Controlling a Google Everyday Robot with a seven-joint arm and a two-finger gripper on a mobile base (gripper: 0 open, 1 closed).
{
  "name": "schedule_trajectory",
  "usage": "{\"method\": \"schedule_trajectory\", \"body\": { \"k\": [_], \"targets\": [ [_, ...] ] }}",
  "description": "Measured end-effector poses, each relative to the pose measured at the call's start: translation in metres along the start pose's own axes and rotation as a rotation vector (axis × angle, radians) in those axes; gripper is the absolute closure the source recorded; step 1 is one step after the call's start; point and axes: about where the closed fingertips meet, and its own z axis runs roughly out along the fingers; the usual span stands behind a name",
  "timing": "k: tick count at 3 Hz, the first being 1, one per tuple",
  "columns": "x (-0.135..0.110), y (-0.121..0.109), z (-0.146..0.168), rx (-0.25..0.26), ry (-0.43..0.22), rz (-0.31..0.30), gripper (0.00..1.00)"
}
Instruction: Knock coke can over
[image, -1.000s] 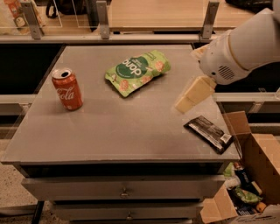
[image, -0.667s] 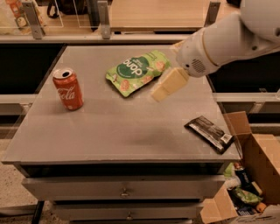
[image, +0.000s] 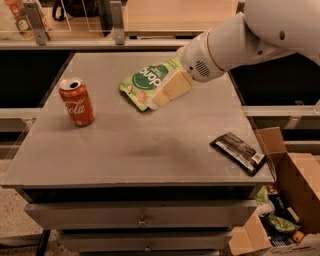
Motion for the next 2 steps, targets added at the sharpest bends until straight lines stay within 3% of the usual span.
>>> {"method": "schedule_trajectory", "body": {
  "k": [1, 2],
  "targets": [
    [-0.006, 0.007, 0.024, -0.012, -0.045, 0.003, 0.00],
    [-0.019, 0.020, 0.059, -0.024, -0.158, 0.009, 0.00]
  ]
}}
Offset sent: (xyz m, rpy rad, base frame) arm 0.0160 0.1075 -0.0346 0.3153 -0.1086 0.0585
